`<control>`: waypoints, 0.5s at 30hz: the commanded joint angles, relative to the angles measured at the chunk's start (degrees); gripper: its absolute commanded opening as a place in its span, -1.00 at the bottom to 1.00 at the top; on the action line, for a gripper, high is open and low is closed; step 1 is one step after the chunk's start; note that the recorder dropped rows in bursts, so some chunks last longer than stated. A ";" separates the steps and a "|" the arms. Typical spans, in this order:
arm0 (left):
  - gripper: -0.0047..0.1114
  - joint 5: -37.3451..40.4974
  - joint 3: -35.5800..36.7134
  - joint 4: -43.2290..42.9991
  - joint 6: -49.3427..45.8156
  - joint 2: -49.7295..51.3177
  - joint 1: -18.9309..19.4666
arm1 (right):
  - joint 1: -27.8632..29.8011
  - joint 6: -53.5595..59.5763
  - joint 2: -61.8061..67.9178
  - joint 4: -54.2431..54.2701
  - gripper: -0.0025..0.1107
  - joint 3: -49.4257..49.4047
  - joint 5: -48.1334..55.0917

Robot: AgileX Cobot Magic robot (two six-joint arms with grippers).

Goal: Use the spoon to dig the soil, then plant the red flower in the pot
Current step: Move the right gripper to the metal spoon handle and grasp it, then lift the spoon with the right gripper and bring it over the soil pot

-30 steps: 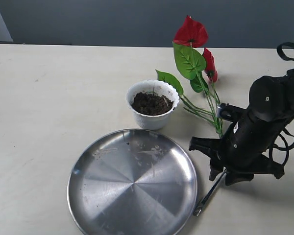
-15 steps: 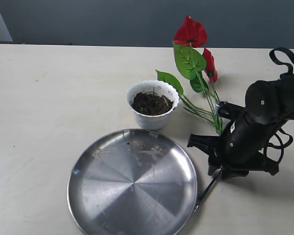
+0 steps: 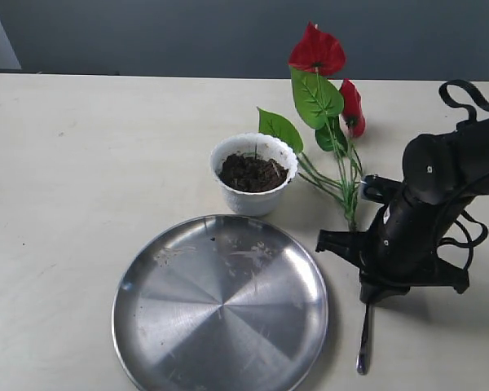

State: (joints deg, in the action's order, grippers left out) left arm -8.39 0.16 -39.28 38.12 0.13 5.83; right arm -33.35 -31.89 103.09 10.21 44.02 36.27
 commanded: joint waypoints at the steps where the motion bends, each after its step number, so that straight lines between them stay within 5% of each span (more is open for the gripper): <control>1: -0.91 -0.22 -0.16 0.41 0.29 -0.13 -0.22 | -0.08 0.37 2.45 -2.66 -0.97 -0.86 1.71; 15: -0.91 -0.22 -0.16 0.41 0.29 -0.13 -0.32 | -4.44 -6.07 -13.80 -14.94 -0.97 -0.86 12.61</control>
State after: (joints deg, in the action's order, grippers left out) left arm -8.39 0.16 -39.28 38.12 0.13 5.83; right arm -37.75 -36.14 93.02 -0.70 43.30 46.18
